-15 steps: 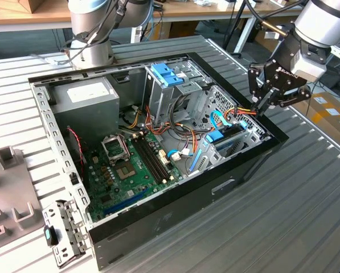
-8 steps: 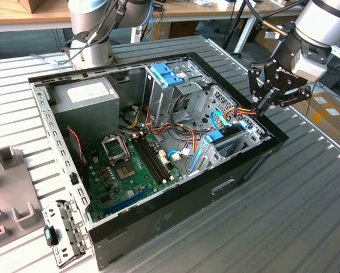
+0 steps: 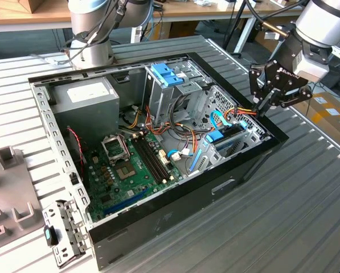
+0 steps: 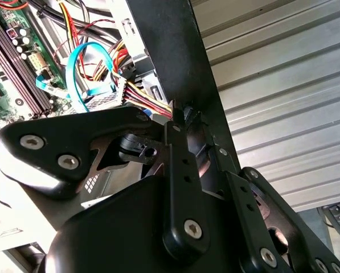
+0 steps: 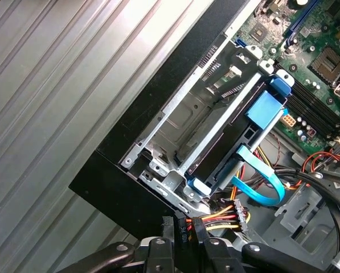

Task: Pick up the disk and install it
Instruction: 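Insert the second disk wire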

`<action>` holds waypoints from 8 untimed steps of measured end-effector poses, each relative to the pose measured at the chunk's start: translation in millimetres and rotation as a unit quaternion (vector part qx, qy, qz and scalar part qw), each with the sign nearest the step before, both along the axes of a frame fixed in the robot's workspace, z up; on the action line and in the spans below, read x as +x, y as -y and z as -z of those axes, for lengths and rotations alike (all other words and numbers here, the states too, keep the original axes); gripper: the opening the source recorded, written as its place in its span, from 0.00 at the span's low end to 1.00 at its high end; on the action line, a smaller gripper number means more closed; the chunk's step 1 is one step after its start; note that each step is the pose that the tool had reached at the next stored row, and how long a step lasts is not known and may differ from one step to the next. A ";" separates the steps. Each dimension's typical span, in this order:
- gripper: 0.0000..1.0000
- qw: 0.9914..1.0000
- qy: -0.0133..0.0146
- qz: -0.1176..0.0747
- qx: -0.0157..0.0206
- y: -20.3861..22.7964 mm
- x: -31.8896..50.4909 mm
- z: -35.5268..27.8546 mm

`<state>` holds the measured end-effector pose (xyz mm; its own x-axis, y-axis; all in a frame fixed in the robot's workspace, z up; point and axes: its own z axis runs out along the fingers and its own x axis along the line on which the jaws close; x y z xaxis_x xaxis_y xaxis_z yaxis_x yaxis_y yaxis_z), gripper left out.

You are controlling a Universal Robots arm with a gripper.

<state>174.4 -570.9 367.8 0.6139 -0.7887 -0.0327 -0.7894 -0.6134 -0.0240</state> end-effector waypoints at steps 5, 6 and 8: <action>0.27 1.000 0.000 0.000 0.000 0.0 0.0 0.0; 0.27 1.000 0.000 0.000 0.000 0.0 0.0 0.0; 0.27 1.000 0.000 0.000 0.000 0.0 0.0 0.0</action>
